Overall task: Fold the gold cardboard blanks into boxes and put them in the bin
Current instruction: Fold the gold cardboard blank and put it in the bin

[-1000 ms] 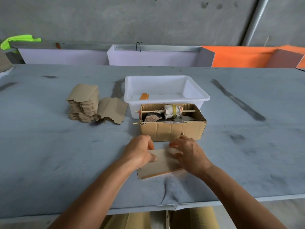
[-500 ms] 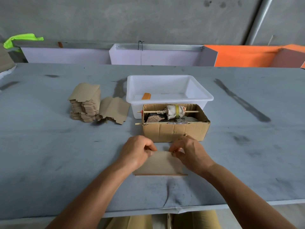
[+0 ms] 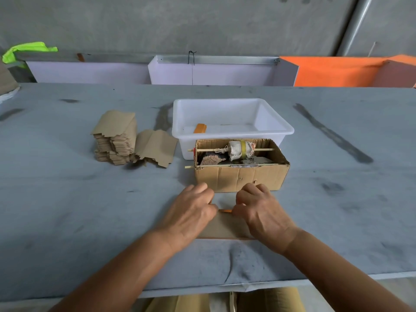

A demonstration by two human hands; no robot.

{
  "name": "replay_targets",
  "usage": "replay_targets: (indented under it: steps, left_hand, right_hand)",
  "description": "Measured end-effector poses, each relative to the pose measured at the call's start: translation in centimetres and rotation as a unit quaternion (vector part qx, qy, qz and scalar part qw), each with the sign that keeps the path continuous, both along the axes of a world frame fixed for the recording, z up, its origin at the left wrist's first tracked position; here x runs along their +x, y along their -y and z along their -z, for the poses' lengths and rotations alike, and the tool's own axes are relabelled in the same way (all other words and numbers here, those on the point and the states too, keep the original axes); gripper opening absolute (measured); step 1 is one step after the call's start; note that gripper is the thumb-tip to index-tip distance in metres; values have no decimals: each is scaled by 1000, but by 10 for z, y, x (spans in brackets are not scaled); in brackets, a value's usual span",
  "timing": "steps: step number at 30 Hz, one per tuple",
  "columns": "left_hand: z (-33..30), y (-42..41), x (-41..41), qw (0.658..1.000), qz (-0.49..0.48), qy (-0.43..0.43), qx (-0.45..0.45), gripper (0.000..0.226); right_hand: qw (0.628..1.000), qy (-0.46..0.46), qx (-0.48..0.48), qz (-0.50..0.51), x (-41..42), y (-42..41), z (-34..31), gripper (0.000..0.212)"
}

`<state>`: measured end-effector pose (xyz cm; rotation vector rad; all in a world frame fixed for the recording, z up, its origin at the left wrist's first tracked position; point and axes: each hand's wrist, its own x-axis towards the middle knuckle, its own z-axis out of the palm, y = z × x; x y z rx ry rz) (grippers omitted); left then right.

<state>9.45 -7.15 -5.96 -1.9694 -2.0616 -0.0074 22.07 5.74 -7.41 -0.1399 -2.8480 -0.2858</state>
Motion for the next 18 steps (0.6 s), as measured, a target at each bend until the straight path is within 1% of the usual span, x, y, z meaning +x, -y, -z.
replay_targets:
  steps: [2, 4, 5, 6, 7, 8, 10, 11, 13, 15, 18]
  left_hand:
    - [0, 0, 3, 998, -3, -33, -46, 25]
    - [-2, 1, 9, 996, -20, -51, -65, 26]
    - [-4, 2, 12, 995, -28, -56, -74, 21]
    - [-6, 3, 15, 995, -37, -45, -81, 10]
    - [-2, 2, 17, 993, -62, -20, -100, 6]
    - [4, 1, 17, 993, -77, -11, -95, 18]
    - [7, -2, 22, 992, -92, -12, -90, 31]
    - [7, -4, 26, 991, -98, -17, -89, 33]
    - [9, -5, 28, 990, -106, 0, -95, 33]
    - [10, -4, 26, 989, -112, -7, -99, 32]
    - [12, 1, 24, 989, -127, 16, -78, 28]
  right_hand:
    - [1000, 12, 4, -7, 2, 4, -1, 15]
    - [999, 43, 20, 7, 4, 9, 0, 16]
    - [998, 60, 13, 27, 5, 11, 1, 21]
    - [997, 63, -7, 47, 5, 11, 4, 29]
    - [996, 61, -17, 59, 4, 12, 6, 35]
    - [995, 63, -25, 76, 3, 14, 6, 38]
    - [994, 47, -33, 89, 1, 20, 5, 35]
    - [995, 35, -34, 85, 1, 22, 6, 33]
    - [996, 31, -27, 80, 2, 26, 6, 30]
    - [996, 37, -34, 72, 2, 24, 8, 33]
    - [995, 30, -51, 75, 6, 15, 12, 37]
